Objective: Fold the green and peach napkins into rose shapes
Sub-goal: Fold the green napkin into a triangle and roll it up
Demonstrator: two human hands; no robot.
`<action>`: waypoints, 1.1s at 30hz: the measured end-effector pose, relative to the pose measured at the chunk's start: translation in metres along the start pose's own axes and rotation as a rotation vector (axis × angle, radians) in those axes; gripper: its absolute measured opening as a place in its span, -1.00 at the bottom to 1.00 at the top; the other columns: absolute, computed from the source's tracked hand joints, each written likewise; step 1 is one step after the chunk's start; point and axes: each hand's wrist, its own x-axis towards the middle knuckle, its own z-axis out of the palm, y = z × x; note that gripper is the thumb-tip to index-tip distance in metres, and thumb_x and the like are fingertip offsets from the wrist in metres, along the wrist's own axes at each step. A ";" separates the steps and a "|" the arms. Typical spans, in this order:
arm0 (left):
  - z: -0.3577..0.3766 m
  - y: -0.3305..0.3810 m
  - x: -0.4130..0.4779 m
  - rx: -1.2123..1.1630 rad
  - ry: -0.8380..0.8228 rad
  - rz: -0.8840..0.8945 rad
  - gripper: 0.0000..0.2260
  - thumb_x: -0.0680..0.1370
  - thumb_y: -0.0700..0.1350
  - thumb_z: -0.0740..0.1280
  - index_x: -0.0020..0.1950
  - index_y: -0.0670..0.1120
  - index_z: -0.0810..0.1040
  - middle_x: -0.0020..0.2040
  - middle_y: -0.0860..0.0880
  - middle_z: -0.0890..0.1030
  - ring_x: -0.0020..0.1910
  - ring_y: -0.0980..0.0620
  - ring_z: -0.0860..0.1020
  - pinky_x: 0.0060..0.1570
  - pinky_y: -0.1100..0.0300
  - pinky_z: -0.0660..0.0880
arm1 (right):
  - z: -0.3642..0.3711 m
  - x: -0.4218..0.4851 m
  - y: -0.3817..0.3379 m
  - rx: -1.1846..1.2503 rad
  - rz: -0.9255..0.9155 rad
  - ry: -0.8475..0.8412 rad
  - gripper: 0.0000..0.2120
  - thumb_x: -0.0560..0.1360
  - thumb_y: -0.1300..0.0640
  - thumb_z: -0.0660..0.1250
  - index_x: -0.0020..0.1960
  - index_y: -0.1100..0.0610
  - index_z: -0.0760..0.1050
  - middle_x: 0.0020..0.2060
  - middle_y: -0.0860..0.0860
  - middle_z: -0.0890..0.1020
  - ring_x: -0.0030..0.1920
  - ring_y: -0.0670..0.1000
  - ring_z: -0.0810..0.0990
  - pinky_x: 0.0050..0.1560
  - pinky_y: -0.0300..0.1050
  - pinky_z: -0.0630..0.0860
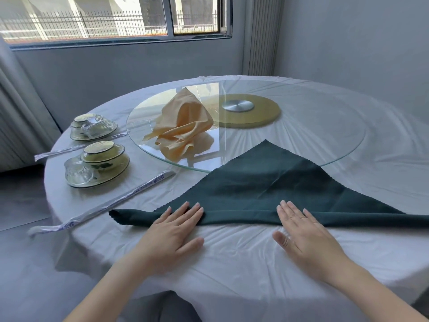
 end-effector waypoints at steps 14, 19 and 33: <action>-0.017 -0.006 -0.011 -0.164 0.221 -0.122 -0.01 0.24 0.60 -0.12 0.54 0.08 -0.05 0.47 0.23 -0.05 0.42 0.32 -0.03 0.42 0.31 -0.04 | -0.001 0.000 0.001 0.008 0.003 0.028 0.09 0.11 -0.46 -0.70 0.51 0.03 -0.25 0.42 -0.20 -0.28 0.38 -0.28 -0.36 0.42 -0.24 -0.34; -0.010 0.054 0.020 -0.176 0.423 0.109 -0.51 0.48 0.26 0.19 0.27 0.00 0.53 0.23 0.08 0.58 0.20 0.05 0.53 0.10 0.22 0.46 | 0.001 0.000 0.002 0.036 -0.007 0.035 0.11 0.10 -0.47 -0.69 0.52 0.04 -0.23 0.43 -0.20 -0.26 0.38 -0.28 -0.35 0.41 -0.24 -0.33; -0.007 0.059 0.058 -0.129 0.313 0.102 -0.68 0.51 0.05 0.09 -0.02 0.03 0.63 -0.05 0.10 0.62 0.00 0.03 0.53 -0.13 0.18 0.47 | -0.010 0.001 0.038 0.333 -0.008 0.236 -0.73 0.54 0.03 0.28 0.23 0.01 0.51 0.29 -0.18 0.48 0.35 -0.26 0.33 0.29 -0.26 0.34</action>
